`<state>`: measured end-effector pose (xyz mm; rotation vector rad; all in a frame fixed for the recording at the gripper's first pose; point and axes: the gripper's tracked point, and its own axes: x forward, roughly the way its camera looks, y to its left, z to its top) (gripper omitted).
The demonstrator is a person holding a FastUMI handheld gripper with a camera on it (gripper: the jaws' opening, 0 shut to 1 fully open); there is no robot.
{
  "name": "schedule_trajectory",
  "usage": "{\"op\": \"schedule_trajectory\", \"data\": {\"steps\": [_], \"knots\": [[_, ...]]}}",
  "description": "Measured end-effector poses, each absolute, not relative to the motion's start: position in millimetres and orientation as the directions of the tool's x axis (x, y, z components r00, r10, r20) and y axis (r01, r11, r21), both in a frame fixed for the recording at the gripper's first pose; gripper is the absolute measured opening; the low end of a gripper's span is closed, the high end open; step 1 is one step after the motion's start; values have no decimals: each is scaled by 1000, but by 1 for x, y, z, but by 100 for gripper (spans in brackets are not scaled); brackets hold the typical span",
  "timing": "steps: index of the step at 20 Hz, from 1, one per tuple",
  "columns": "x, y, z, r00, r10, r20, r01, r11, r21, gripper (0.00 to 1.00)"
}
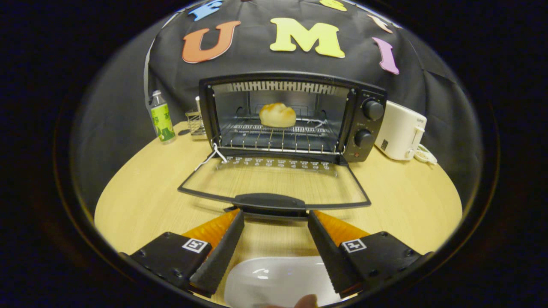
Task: Open the toaster oven, put the food inside, and close the toaster oven door.
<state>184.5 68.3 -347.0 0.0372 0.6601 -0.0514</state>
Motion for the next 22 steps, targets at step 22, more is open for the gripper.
{"op": "schedule_trajectory", "data": {"steps": [22], "knots": [[242, 60, -173, 983, -62, -171, 65, 998, 11, 100]]}}
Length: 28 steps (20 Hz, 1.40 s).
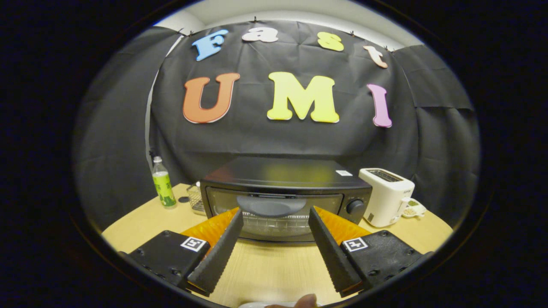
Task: Open the toaster oven, put the food inside, and close the toaster oven door.
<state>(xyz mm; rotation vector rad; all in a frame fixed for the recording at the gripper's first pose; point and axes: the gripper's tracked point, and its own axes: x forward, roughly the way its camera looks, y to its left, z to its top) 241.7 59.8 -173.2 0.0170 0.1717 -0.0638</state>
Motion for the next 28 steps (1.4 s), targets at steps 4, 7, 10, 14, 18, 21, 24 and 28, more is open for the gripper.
{"op": "schedule_trajectory", "data": {"steps": [4, 7, 10, 14, 18, 21, 24, 28], "knots": [[211, 59, -129, 993, -43, -107, 44, 999, 9, 100], [171, 50, -89, 998, -30, -59, 32, 999, 29, 100], [124, 37, -55, 999, -35, -24, 36, 998, 41, 100], [64, 23, -20, 998, -60, 3, 60, 998, 14, 100], [14, 14, -9, 997, -71, 7, 71, 997, 19, 100], [-15, -3, -15, 994, -107, 3, 106, 992, 65, 100], [-26, -17, -23, 990, -137, -14, 138, 988, 72, 100], [-24, -5, -23, 994, -110, -17, 111, 991, 73, 100]]}}
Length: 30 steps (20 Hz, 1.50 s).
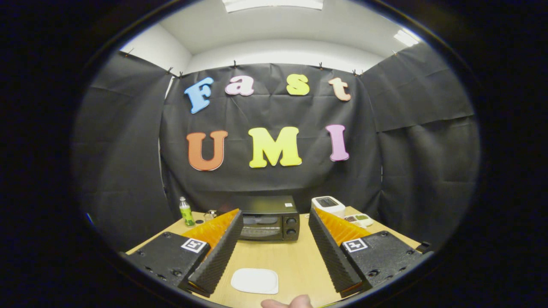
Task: Open the toaster oven, put the food inside, and close the toaster oven door.
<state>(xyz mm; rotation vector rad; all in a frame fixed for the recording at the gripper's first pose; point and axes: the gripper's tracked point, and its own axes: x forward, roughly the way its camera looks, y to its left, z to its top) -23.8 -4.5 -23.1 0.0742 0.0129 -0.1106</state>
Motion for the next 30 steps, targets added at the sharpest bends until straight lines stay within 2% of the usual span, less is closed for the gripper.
{"op": "schedule_trajectory", "data": {"steps": [11, 30], "knots": [[-26, 19, -18, 997, -72, -27, 73, 996, 49, 100], [-34, 23, -4, 997, -82, 8, 82, 996, 24, 100]]}}
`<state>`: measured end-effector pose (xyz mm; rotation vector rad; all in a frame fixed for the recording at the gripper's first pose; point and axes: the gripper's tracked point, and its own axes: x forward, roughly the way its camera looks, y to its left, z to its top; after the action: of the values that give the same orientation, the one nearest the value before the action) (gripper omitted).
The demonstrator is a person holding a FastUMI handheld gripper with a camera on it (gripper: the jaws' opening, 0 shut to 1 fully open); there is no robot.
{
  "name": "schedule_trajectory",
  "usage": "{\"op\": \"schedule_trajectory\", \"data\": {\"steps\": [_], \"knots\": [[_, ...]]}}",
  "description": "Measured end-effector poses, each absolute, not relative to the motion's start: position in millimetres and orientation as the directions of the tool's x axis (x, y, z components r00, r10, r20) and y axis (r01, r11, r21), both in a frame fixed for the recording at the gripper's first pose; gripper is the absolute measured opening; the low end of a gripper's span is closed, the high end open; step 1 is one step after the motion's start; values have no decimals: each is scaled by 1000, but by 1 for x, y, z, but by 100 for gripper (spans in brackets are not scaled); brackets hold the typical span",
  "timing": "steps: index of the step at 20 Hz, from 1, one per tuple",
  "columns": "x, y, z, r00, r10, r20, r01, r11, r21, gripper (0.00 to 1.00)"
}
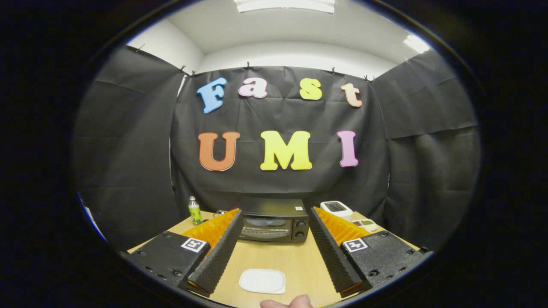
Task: Open the toaster oven, put the food inside, and close the toaster oven door.
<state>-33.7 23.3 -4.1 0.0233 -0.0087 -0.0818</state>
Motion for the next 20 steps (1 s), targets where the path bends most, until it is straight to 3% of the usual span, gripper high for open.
{"op": "schedule_trajectory", "data": {"steps": [20], "knots": [[-35, 30, 3, 997, -71, 14, 71, 997, 16, 100]]}}
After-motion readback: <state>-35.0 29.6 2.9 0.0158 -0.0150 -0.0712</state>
